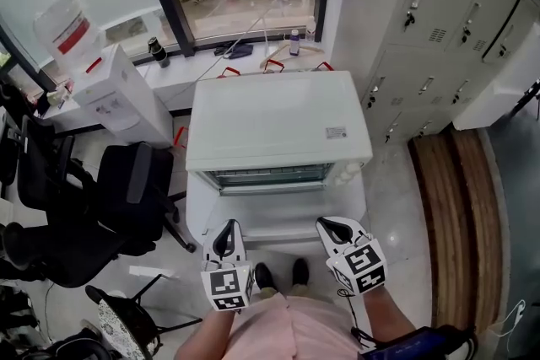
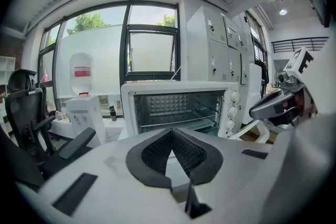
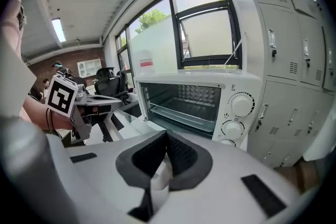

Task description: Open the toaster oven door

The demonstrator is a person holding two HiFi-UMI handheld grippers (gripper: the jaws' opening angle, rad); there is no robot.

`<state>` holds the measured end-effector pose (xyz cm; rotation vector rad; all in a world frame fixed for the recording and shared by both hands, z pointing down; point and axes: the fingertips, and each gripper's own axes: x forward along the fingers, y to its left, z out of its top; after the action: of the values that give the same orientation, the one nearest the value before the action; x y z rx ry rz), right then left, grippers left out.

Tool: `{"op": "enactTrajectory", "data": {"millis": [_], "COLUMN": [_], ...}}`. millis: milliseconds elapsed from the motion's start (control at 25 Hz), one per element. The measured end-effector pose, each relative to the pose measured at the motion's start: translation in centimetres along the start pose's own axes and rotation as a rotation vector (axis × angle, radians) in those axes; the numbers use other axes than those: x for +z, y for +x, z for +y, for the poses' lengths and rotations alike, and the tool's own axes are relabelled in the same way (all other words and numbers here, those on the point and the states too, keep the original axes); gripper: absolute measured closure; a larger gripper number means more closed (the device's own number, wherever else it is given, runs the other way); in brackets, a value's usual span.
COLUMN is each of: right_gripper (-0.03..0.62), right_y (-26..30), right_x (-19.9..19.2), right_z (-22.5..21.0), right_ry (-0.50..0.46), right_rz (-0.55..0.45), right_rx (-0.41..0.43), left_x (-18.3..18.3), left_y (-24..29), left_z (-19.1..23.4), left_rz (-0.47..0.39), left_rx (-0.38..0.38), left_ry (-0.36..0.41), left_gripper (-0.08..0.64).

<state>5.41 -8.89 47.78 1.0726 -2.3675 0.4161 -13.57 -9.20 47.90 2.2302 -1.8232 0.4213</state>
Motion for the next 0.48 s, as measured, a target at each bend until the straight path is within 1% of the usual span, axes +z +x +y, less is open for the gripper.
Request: {"op": "enactTrajectory", "data": {"millis": [480], "right_gripper": [0.592], "right_y": [-0.2], "right_x": [-2.2], "right_z": [0.8], "right_ry": [0.002], "right_rz": [0.026], "right_rx": [0.007], "left_x": [-2.2], "left_y": [-0.9], "left_z": [-0.7], "left_rz": [0.049], "left_rx": [-0.010], "left_ry": [-0.007], "left_gripper": [0.546]}}
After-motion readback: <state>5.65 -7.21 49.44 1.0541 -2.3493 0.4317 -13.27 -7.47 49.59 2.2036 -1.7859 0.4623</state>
